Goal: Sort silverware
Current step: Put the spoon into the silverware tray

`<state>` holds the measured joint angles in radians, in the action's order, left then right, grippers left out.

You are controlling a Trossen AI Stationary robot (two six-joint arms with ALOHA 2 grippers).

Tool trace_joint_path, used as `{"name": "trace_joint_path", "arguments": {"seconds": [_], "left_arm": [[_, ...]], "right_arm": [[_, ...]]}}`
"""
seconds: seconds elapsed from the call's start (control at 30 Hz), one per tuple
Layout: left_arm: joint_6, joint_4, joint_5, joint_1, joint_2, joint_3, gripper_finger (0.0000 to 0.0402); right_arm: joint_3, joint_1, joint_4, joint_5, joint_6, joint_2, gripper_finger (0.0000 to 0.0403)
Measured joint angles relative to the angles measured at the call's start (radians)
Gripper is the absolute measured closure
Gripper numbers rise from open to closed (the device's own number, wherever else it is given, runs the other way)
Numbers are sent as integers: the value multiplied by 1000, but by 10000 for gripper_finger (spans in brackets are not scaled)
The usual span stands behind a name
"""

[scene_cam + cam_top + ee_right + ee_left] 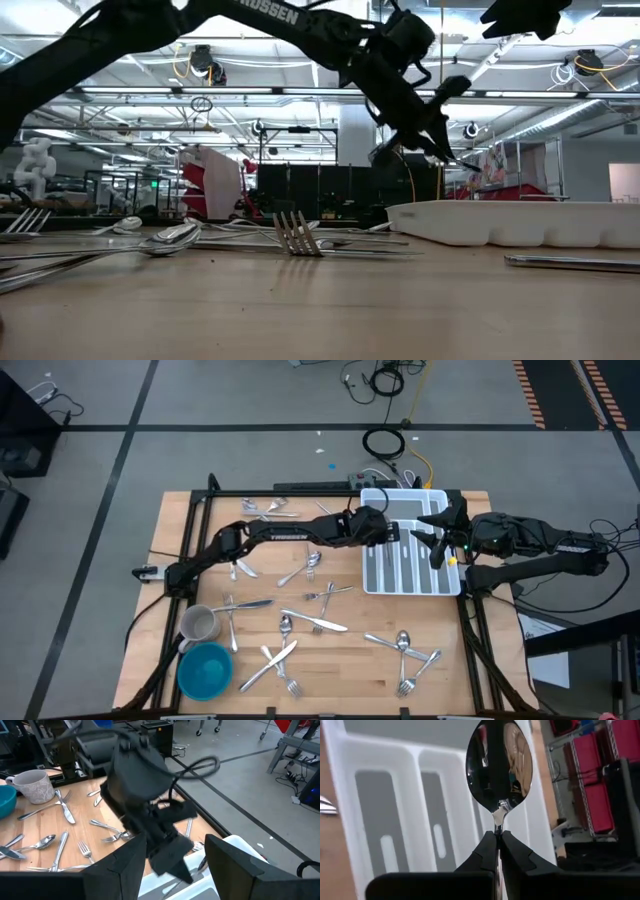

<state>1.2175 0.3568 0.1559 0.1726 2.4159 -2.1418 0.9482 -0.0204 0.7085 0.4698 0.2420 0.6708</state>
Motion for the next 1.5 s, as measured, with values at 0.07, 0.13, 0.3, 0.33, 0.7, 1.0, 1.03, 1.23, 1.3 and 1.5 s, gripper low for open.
{"name": "trace_joint_path", "arguments": {"seconds": [0.07,0.13,0.3,0.33,0.7,1.0,1.03,1.23,1.3,1.5], "left_arm": [[1,5,-18,-1,6,2,392],[1,-1,-19,-3,11,2,392],[0,5,-21,-3,17,1,392],[-1,0,-18,-3,20,1,392],[-98,-15,26,-5,46,1,392],[-53,-26,-26,-18,89,0,392],[-52,-20,-30,-18,91,0,392],[-78,-27,-25,-17,93,1,392],[-94,-39,-29,-16,93,1,392],[-103,-42,-50,-13,93,1,376]], "right_arm": [[0,0,0,0,0,0,206],[0,0,0,0,0,0,206],[0,0,0,0,0,0,206],[0,0,0,0,0,0,206],[0,0,0,0,0,0,206],[0,0,0,0,0,2,206],[0,0,0,0,0,3,206],[0,0,0,0,0,5,206],[0,0,0,0,0,5,206],[0,0,0,-3,0,5,206]]}}
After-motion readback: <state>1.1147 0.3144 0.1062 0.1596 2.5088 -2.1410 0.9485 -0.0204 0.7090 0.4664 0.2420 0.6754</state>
